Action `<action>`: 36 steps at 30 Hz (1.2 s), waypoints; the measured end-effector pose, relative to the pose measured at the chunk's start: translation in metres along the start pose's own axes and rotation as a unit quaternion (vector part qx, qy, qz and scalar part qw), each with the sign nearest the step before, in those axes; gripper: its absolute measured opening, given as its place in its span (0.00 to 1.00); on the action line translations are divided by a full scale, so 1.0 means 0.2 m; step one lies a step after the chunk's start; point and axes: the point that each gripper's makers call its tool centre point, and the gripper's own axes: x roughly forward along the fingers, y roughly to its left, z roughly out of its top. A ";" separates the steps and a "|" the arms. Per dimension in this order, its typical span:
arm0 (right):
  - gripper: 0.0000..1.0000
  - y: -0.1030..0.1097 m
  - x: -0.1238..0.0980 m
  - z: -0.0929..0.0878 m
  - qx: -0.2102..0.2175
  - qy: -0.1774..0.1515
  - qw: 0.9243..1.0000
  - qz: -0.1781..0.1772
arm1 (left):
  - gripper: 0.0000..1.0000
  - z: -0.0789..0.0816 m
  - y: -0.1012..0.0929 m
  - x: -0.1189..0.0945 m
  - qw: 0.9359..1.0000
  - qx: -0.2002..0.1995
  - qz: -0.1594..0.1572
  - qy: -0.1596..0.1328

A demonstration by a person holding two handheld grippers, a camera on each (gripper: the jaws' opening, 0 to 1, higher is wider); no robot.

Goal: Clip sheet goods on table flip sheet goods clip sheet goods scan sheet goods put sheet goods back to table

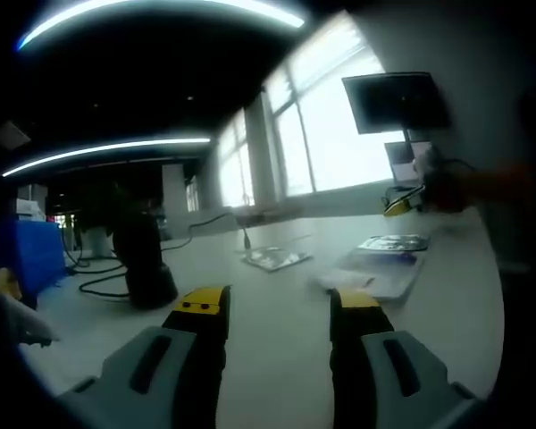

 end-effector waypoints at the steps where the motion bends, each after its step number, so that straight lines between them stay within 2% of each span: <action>1: 0.28 0.00 0.01 -0.01 -0.004 0.003 1.000 0.002 | 0.37 0.00 0.00 0.00 1.000 -0.001 0.000 0.000; 6: 0.27 -0.03 0.06 -0.07 -0.028 0.042 0.999 0.014 | 0.37 0.00 0.00 0.00 1.000 0.000 -0.002 0.000; 10: 0.26 -0.03 0.12 -0.10 -0.034 0.060 0.997 0.031 | 0.37 0.00 0.00 0.00 1.000 -0.001 -0.001 -0.001; 12: 0.26 -0.03 0.14 -0.12 -0.048 0.065 0.996 0.036 | 0.37 0.00 0.00 0.00 1.000 -0.001 0.000 -0.001; 13: 0.26 -0.04 0.15 -0.13 -0.071 0.071 0.994 0.038 | 0.37 0.00 0.00 0.00 1.000 -0.001 0.000 -0.001; 20: 0.23 -0.07 0.19 -0.18 -0.066 0.080 0.994 0.038 | 0.37 -0.01 0.00 0.00 1.000 0.006 -0.003 0.003; 26: 0.22 -0.08 0.20 -0.19 -0.056 0.085 0.994 0.037 | 0.37 -0.01 0.00 0.00 1.000 0.006 -0.003 0.002; 36: 0.19 -0.02 0.24 -0.22 -0.071 0.109 0.989 0.064 | 0.37 -0.01 0.00 0.00 1.000 0.006 -0.003 0.002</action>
